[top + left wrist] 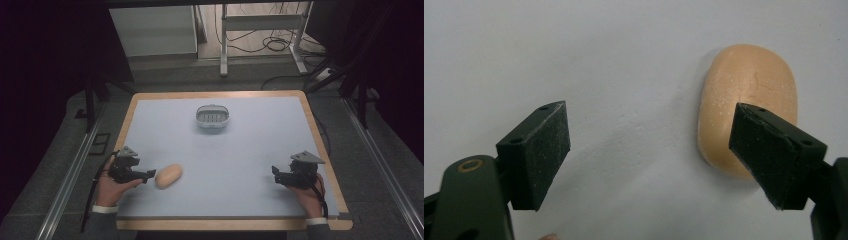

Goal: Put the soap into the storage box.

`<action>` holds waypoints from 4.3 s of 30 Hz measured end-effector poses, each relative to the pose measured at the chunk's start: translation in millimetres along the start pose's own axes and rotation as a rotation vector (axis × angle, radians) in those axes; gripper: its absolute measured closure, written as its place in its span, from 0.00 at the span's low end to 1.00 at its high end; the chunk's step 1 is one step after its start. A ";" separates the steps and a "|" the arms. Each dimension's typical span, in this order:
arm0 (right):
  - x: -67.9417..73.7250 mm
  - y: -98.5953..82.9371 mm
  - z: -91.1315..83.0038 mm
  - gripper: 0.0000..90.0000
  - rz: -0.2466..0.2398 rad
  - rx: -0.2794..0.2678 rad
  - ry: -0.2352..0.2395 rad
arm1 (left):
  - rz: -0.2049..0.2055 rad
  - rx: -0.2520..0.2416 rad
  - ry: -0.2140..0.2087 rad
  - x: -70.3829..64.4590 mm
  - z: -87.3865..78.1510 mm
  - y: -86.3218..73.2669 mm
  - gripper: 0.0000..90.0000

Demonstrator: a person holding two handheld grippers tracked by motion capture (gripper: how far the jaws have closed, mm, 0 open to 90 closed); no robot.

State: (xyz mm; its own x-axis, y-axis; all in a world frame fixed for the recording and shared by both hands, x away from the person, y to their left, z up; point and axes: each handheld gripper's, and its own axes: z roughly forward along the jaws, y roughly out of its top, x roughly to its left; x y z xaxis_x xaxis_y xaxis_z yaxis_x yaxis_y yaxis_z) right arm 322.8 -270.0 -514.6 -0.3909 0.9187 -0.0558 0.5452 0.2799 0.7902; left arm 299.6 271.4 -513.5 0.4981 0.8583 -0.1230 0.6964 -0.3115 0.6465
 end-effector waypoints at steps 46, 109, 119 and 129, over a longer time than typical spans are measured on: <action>-11.2 -7.4 -23.2 0.06 0.023 -0.085 0.011 | 0.023 0.037 0.012 -1.5 -1.6 9.7 0.18; -10.5 -9.1 -26.6 0.06 0.016 -0.072 0.003 | 0.204 0.209 -0.115 -42.3 21.4 47.0 0.19; -10.4 -9.6 -25.3 0.06 0.013 -0.069 -0.003 | 0.216 0.257 -0.121 -46.9 33.2 45.8 0.19; -10.9 -9.9 -24.8 0.06 0.013 -0.067 -0.006 | 0.221 0.287 -0.114 -49.9 43.0 45.1 0.19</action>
State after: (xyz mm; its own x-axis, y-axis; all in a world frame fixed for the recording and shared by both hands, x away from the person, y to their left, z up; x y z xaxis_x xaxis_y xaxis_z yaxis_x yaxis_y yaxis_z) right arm 303.3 -289.8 -506.7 -0.3796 0.9239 -0.0488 0.4992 0.2489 0.8300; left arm 328.4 197.0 -510.6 0.6956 0.7118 -0.0970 0.6738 -0.5997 0.4317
